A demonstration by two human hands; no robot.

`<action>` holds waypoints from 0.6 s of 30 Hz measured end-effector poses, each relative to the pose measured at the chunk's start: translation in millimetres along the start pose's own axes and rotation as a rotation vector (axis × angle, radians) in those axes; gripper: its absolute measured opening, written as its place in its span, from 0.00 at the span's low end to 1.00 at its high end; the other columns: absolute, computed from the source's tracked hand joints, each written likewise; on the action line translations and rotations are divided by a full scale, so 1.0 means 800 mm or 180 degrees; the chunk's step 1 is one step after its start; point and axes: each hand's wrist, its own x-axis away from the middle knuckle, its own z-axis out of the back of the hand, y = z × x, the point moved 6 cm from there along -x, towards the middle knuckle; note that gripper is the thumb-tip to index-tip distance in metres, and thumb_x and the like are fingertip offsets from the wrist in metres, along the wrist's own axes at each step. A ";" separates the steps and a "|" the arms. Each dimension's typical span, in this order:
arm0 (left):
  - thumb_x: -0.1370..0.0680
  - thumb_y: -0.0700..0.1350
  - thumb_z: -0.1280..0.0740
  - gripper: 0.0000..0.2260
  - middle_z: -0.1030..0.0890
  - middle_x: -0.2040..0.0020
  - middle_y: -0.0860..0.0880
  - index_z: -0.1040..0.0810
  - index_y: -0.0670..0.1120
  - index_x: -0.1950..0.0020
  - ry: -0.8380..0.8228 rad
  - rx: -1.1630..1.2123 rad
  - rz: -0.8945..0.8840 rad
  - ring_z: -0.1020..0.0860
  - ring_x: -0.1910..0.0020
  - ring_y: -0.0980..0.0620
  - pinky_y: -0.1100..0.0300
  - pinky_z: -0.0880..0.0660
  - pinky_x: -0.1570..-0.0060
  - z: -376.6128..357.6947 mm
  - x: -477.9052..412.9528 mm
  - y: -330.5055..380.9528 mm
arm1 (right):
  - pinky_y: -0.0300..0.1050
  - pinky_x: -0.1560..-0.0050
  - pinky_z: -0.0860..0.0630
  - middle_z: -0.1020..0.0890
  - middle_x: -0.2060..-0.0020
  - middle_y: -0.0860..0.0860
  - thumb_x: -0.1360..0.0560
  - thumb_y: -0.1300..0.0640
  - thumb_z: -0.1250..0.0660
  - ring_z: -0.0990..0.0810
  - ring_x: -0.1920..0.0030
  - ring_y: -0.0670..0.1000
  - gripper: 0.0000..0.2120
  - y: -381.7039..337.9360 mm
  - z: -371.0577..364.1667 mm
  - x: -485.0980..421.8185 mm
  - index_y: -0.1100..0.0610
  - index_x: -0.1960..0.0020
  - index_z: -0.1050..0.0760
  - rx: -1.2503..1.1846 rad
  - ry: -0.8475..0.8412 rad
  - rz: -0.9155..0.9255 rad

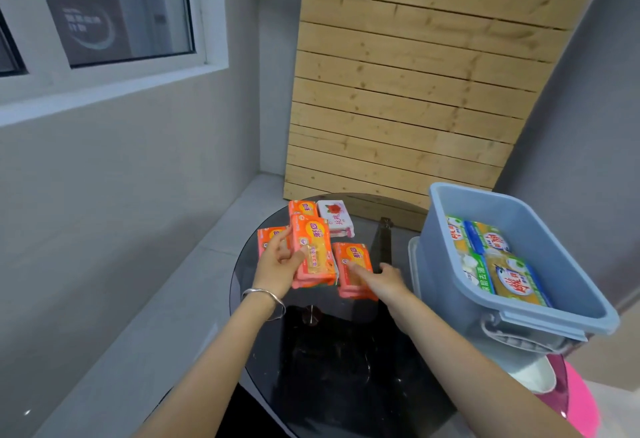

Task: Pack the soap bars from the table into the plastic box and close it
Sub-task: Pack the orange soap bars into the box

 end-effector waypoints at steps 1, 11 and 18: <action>0.23 0.42 0.35 0.22 0.20 0.46 0.44 0.35 0.50 0.29 0.0044 0.0005 0.0027 0.20 0.57 0.50 0.70 0.24 0.72 0.002 -0.002 -0.003 | 0.56 0.31 0.33 0.32 0.31 0.57 0.34 0.36 0.30 0.32 0.31 0.57 0.40 0.002 -0.006 -0.003 0.59 0.30 0.34 0.0067 -0.0035 -0.0016; 0.23 0.42 0.35 0.22 0.20 0.40 0.41 0.34 0.50 0.30 0.0046 -0.0261 0.0224 0.19 0.50 0.45 0.63 0.23 0.65 0.013 -0.016 -0.022 | 0.34 0.73 0.26 0.25 0.56 0.49 0.30 0.65 0.28 0.23 0.62 0.45 0.22 -0.020 -0.028 0.005 0.57 0.45 0.38 -0.0782 -0.0215 0.0377; 0.23 0.43 0.34 0.22 0.19 0.44 0.41 0.33 0.49 0.30 0.0066 -0.0334 0.0250 0.18 0.58 0.50 0.62 0.22 0.65 0.018 -0.018 -0.019 | 0.40 0.58 0.23 0.22 0.47 0.54 0.23 0.61 0.35 0.21 0.53 0.50 0.18 -0.034 0.002 0.019 0.54 0.37 0.36 -0.0927 -0.0101 0.0441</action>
